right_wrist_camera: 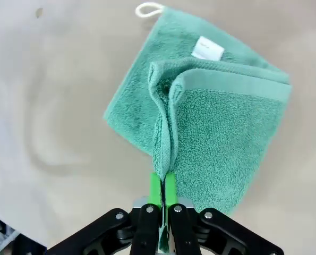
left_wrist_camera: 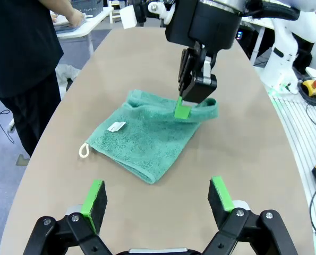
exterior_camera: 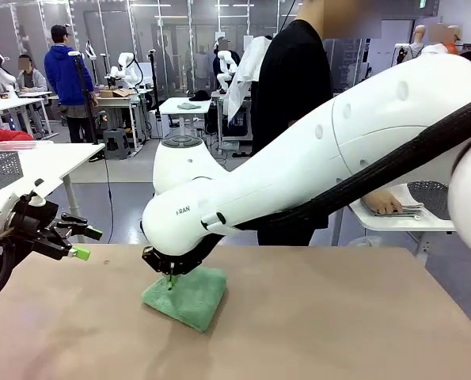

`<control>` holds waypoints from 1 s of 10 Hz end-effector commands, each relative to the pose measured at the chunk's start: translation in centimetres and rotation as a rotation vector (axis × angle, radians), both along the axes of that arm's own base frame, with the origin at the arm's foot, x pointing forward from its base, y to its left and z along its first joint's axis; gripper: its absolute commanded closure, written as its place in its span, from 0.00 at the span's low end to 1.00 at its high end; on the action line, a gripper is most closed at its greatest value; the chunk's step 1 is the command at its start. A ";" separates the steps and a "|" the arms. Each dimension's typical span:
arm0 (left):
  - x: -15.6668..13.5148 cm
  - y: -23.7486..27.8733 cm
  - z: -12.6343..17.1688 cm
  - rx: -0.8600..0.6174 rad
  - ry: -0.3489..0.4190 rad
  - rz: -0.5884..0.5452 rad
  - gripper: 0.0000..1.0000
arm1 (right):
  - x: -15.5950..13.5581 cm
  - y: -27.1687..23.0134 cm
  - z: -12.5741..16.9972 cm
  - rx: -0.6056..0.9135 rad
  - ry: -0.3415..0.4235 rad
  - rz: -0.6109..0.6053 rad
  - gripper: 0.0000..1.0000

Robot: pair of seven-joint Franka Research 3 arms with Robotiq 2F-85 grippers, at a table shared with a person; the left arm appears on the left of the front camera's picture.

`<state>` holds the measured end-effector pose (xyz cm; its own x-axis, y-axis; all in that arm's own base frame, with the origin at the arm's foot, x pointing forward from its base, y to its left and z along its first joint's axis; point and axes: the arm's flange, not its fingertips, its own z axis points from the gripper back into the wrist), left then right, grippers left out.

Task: Fold the towels and place them in the basket.
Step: When a person lays out a Towel with hook on the table, fold it in half twice.

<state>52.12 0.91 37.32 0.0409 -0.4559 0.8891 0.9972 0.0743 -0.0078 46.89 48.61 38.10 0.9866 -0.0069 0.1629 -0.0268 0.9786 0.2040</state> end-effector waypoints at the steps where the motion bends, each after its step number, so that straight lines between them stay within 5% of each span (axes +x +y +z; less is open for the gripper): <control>1: 0.0 0.0 0.1 0.000 0.005 0.002 0.03 | 0.7 0.2 -0.9 0.090 -0.017 -0.042 1.00; 6: 0.0 0.0 0.1 0.000 0.005 0.002 0.03 | 2.4 0.2 -1.9 0.138 -0.127 -0.211 1.00; 9: 0.0 0.0 0.1 0.000 0.005 0.002 0.03 | 2.7 0.0 -2.0 0.147 -0.130 -0.242 1.00; 10: 0.0 0.0 0.1 0.000 0.005 0.002 0.03 | 2.7 -0.1 -2.0 0.149 -0.137 -0.238 0.92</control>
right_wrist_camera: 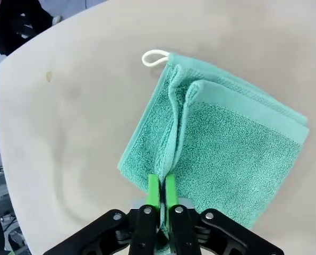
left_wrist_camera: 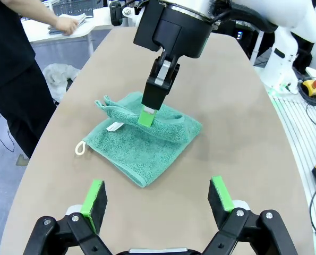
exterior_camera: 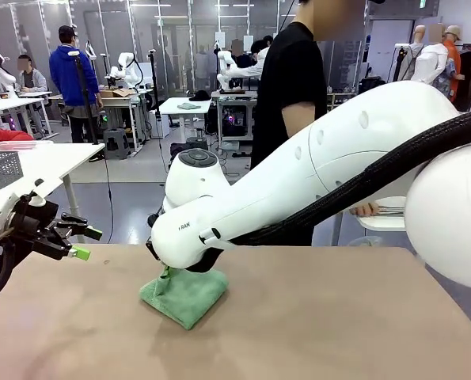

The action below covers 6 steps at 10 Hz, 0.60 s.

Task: Fold the towels and place them in the basket.
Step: When a person lays out a Towel with hook on the table, fold it in half twice.

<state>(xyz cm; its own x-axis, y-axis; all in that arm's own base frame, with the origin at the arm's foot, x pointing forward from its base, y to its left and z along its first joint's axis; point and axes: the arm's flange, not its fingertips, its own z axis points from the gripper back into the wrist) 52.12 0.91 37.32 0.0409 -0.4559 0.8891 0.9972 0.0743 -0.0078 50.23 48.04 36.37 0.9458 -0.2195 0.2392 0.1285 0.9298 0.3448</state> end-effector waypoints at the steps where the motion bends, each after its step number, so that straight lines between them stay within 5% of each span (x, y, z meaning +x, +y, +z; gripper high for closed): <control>1: 0.0 0.0 0.1 0.000 0.005 0.002 0.03 | -0.7 0.4 -0.2 0.008 -0.046 -0.040 0.77; 6: 0.0 0.0 0.1 0.000 0.005 0.002 0.03 | -1.2 -0.8 0.2 0.032 -0.050 -0.046 0.34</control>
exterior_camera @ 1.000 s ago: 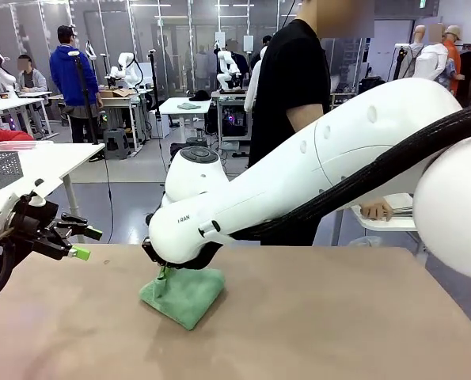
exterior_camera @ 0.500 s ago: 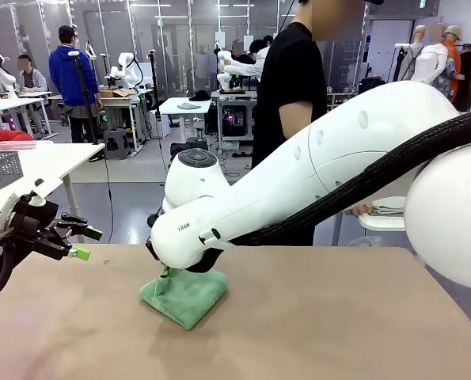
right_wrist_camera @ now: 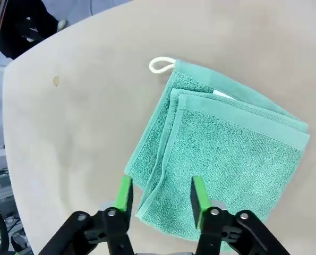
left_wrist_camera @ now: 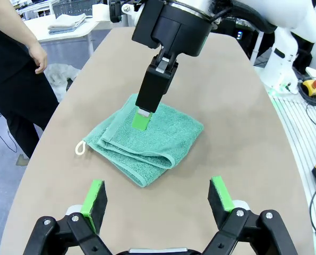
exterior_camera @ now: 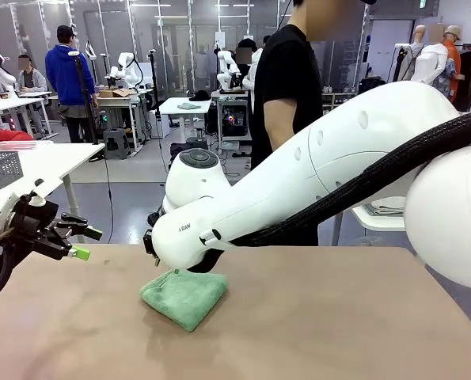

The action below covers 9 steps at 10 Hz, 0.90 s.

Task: Fold the towels and place them in the basket.
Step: When a person lays out a Towel with hook on the table, fold it in half twice.

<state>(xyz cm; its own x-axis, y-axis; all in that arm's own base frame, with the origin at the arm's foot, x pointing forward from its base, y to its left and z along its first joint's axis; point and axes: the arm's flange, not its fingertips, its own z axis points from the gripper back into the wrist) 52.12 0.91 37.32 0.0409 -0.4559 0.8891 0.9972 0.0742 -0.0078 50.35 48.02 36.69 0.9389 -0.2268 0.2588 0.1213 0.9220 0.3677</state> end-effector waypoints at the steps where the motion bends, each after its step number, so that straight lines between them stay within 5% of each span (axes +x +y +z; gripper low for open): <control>1: 0.0 0.0 0.1 0.000 0.005 0.002 0.03 | -2.3 -2.3 -0.1 -0.028 0.039 -0.014 0.30; 3: 0.0 0.0 0.1 0.000 0.005 0.002 0.03 | -4.5 -7.5 -0.2 -0.039 0.157 0.122 0.30; 9: 0.0 0.0 0.1 0.000 0.005 0.002 0.03 | -5.4 -12.8 -1.0 0.153 0.161 -0.200 0.30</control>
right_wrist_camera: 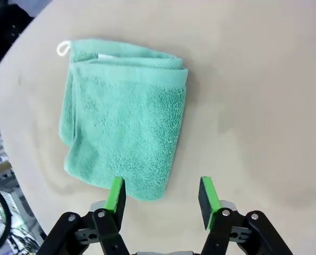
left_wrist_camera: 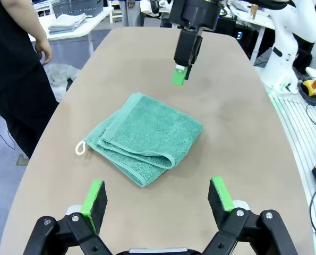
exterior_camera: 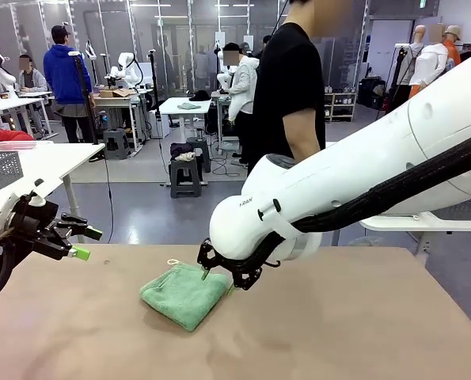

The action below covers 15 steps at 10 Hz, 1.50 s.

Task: Fold the towels and place them in the basket.
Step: When a person lays out a Towel with hook on the table, fold it in half twice, then place the folded Towel with hook on the right side of the table.

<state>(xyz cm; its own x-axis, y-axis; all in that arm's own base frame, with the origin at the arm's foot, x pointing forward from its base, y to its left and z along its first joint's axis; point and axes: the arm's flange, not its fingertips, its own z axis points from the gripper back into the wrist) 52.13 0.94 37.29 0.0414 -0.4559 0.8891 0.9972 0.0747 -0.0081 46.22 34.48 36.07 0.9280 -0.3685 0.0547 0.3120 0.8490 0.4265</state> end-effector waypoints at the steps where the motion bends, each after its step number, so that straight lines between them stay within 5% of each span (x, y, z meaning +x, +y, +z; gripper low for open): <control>1: 0.0 -0.1 0.2 0.000 0.004 0.001 0.03 | -1.6 0.8 -0.6 0.033 -0.022 -0.096 0.30; 15: 0.0 -0.1 0.2 0.000 0.004 0.001 0.03 | -0.5 0.1 -0.4 0.027 -0.006 -0.061 0.30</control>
<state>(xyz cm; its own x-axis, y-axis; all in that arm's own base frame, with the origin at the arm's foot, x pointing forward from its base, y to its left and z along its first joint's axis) 52.13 0.94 37.30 0.0414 -0.4559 0.8891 0.9972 0.0747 -0.0081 45.59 34.50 35.39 0.9012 -0.4303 0.0514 0.3642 0.8164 0.4482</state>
